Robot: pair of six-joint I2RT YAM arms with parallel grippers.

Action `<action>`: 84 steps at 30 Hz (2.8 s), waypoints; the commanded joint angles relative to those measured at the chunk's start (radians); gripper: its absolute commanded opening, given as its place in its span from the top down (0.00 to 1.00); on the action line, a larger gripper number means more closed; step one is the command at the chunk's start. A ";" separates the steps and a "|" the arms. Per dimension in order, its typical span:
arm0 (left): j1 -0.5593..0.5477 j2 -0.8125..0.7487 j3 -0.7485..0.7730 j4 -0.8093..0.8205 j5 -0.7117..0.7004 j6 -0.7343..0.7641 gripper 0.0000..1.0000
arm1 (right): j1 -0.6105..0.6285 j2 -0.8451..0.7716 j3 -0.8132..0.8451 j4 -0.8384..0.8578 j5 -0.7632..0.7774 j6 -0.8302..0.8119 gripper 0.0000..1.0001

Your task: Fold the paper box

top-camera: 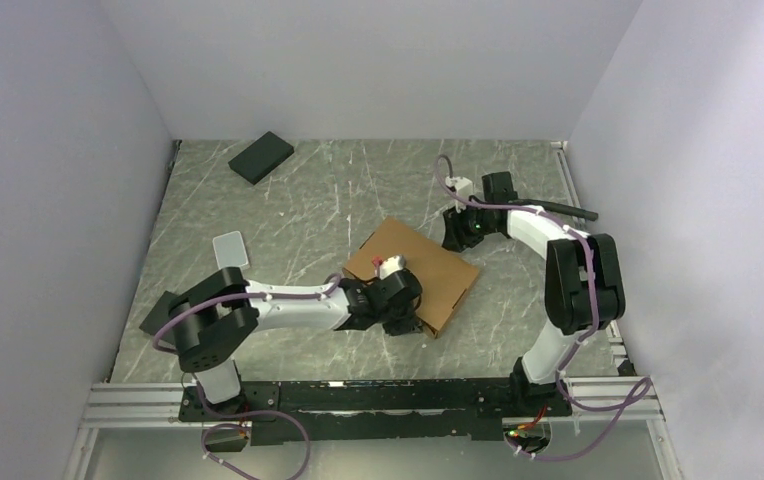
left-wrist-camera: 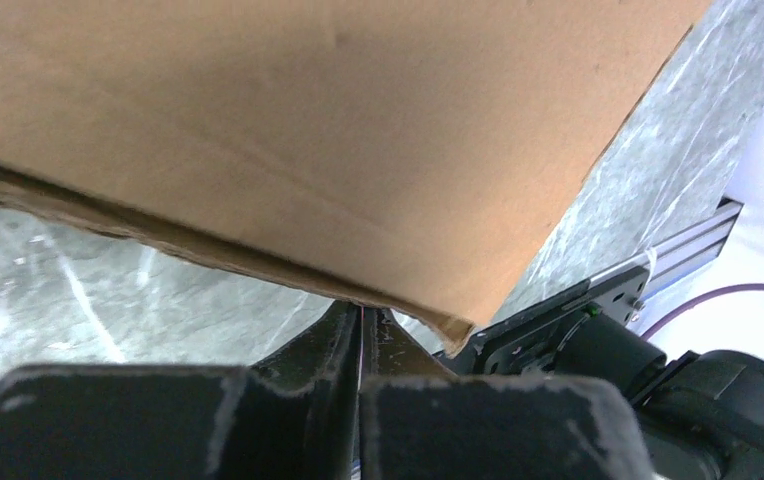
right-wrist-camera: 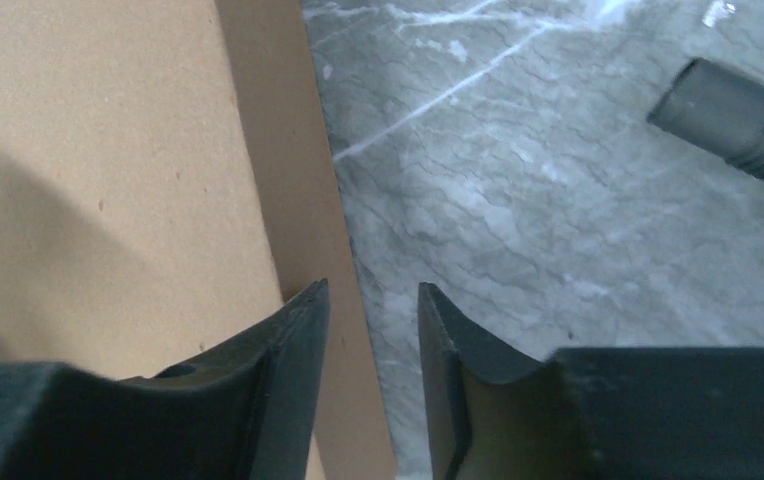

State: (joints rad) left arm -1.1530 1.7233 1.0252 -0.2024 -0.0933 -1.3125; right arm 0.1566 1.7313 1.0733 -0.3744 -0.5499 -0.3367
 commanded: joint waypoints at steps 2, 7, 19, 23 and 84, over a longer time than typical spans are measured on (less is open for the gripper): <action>0.021 -0.144 -0.115 0.153 0.004 0.141 0.89 | -0.051 -0.154 -0.014 -0.057 -0.061 -0.042 0.48; 0.014 -0.291 -0.278 0.283 0.026 0.238 0.81 | -0.086 -0.291 -0.064 -0.047 -0.082 -0.123 0.20; -0.112 -0.436 -0.497 0.238 -0.070 0.074 0.83 | -0.127 -0.397 -0.246 -0.004 0.132 -0.255 0.11; -0.113 -0.359 -0.440 0.115 -0.140 0.008 0.91 | -0.127 -0.359 -0.255 -0.014 0.145 -0.272 0.47; 0.100 0.057 0.171 -0.184 0.009 0.167 0.93 | 0.122 -0.346 -0.240 -0.160 0.036 -0.109 0.93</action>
State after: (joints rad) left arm -1.0515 1.7164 1.0580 -0.4305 -0.0578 -1.1572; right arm 0.1856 1.4284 0.8024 -0.5095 -0.4347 -0.5144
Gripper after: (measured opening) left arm 0.073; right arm 0.077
